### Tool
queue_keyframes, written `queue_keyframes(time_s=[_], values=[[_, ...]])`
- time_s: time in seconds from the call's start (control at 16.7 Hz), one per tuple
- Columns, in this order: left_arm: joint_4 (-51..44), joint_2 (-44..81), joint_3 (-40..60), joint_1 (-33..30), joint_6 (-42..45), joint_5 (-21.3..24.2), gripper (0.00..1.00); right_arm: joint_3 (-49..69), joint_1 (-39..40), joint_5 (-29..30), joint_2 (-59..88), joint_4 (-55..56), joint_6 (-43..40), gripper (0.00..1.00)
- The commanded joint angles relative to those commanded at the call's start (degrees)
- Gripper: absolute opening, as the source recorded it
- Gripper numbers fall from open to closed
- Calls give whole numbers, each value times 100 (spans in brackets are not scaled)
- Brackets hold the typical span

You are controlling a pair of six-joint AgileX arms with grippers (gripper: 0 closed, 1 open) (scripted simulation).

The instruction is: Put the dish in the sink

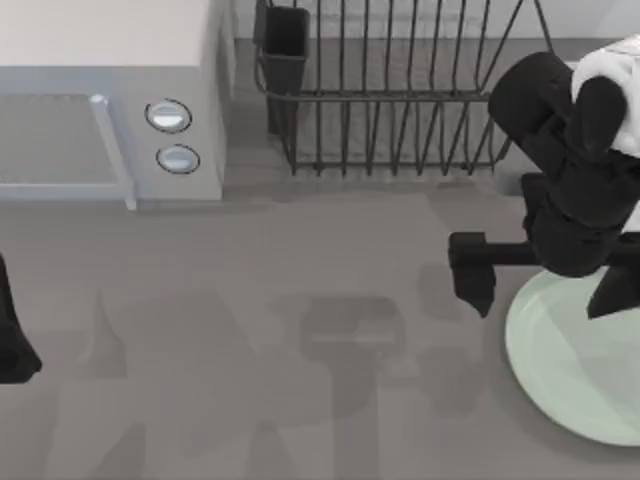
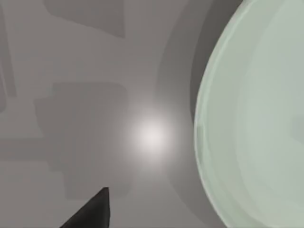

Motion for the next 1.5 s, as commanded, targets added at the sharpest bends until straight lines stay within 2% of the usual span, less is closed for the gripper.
queue_keyframes(time_s=[0.18,0.54,0.9,1.5], values=[[0,0,0,0,0,0,100,-251,5,1,183,405,4,100],[0,0,0,0,0,0,100,-1083,35,5,860,2000,29,100],[0,0,0,0,0,0,100,-1231,43,6,995,2218,36,100],[0,0,0,0,0,0,100,-1231,43,6,995,2218,36,25]])
